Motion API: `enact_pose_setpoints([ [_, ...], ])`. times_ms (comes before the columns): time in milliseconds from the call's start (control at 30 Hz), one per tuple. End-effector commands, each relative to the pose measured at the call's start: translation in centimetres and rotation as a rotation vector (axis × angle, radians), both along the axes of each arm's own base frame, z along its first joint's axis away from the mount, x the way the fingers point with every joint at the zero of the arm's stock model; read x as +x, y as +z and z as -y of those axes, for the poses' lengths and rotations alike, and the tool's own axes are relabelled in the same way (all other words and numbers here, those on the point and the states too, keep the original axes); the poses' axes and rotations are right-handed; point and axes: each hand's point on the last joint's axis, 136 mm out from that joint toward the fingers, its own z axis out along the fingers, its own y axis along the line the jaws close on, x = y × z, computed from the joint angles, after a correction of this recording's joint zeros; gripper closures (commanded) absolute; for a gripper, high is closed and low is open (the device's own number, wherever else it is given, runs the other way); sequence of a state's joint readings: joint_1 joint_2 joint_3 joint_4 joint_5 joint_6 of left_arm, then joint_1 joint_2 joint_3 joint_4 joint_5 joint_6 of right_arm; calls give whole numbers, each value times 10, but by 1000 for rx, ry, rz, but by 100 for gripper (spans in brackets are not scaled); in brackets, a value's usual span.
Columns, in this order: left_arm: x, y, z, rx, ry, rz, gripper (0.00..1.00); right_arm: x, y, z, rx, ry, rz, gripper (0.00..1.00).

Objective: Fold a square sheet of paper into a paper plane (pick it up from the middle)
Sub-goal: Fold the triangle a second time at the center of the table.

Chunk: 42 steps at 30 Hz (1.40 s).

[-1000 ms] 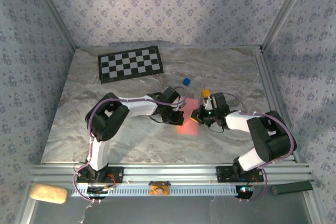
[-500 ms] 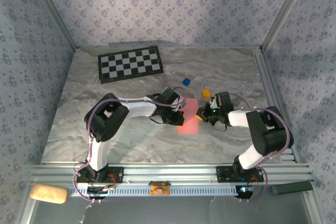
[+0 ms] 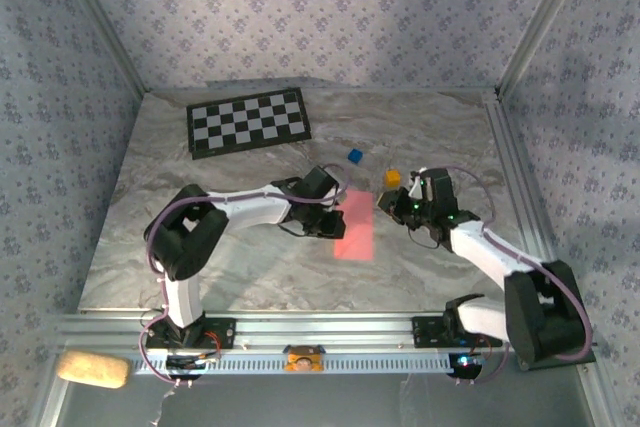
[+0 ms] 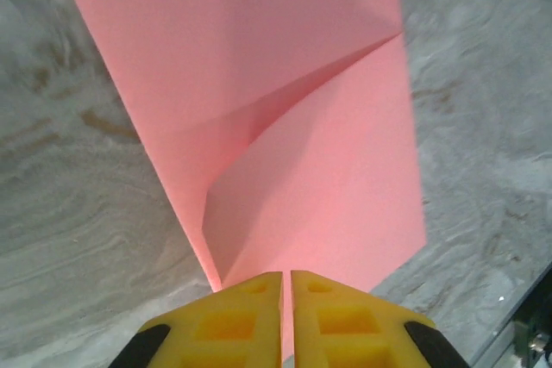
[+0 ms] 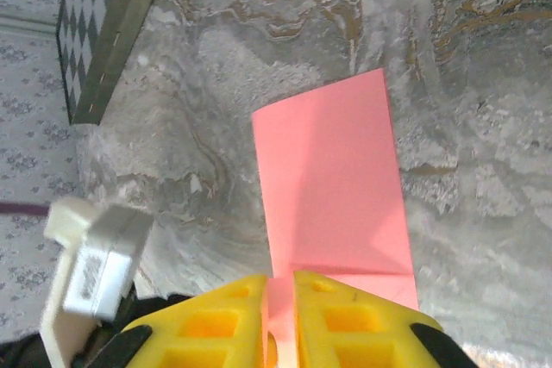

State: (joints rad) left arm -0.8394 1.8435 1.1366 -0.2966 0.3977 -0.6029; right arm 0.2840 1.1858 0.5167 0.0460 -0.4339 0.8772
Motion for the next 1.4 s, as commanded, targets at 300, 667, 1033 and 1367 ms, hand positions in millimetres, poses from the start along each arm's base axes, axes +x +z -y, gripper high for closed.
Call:
enact_pose_setpoints([
  [300,24,8,14,-27,-137,2,90,-67,-47,-8,-67,5,-227,76],
  [667,16,-21,5,25,-155,-42,93,-83,-64,-33,-75,61,-334,75],
  [1033,5,-46,-7,71,-124,-91,96,-91,-78,-34,-160,75,-401,69],
  [1367,3,-49,-11,84,-114,-97,97,-86,-82,-38,-183,92,-417,65],
])
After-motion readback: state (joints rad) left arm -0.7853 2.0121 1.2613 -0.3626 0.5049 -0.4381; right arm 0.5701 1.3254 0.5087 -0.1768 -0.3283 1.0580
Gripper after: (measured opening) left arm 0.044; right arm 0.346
